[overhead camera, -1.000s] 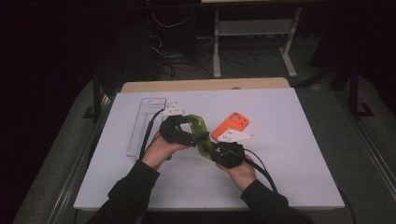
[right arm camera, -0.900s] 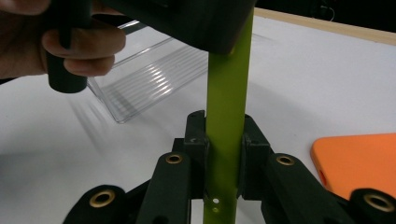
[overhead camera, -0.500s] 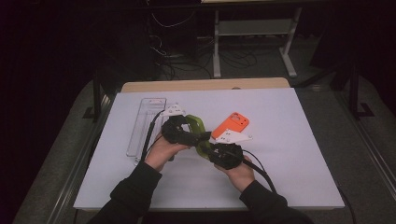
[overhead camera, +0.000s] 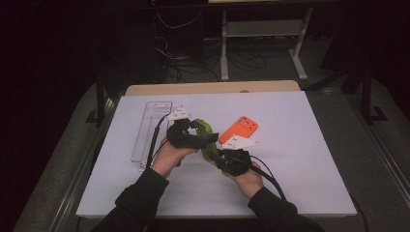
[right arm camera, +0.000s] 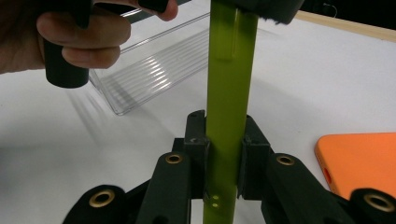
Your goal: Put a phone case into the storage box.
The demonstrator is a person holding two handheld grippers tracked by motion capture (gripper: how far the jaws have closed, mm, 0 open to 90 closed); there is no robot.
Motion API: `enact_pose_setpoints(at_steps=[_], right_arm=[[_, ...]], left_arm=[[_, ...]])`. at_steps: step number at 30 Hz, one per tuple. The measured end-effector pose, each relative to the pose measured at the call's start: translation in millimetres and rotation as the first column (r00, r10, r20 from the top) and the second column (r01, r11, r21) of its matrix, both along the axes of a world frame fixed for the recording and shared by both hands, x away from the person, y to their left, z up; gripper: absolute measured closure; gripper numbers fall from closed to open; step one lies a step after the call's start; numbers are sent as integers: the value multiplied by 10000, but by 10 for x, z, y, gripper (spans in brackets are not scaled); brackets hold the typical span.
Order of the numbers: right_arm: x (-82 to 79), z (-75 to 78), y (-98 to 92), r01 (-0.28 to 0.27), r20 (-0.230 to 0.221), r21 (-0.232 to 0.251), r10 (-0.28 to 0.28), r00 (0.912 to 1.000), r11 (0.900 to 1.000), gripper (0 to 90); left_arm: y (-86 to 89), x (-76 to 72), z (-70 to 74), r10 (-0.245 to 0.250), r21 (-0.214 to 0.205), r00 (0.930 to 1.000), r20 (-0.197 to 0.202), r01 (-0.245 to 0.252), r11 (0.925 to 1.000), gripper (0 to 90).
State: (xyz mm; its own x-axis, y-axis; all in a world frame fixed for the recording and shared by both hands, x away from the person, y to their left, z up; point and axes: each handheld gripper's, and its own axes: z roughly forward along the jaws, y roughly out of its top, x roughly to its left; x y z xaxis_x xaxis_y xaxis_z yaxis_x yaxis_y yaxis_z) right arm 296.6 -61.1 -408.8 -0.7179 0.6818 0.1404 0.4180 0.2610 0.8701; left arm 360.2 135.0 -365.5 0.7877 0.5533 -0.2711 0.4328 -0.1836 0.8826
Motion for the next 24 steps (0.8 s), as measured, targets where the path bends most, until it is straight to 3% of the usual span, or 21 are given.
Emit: enact_pose_setpoints(at_steps=[7, 15, 16, 18, 24], right_arm=[[6, -16, 1, 5, 120, -148, -4, 9999, 9999, 758], [14, -33, 5, -26, 141, -373, 32, 9999, 9993, 747], [12, -31, 7, -5, 63, -396, 8, 10000, 9992, 724], [9, -28, -1, -39, 131, -552, 46, 9999, 9985, 631], [-20, 16, -174, 22, 62, -676, -18, 10000, 9977, 477]], left_arm=[[-18, -16, -6, 40, 48, 10000, 29, -40, 10000, 116], [-28, -22, -1, -9, 381, 9997, 247, -1, 9993, 137], [-40, -34, 1, 91, 335, 9997, 214, -99, 9994, 137], [-36, -37, 18, 172, 528, 9984, 541, -201, 9984, 144], [-2, -7, 55, 530, 263, 9967, 623, -547, 9982, 144]])
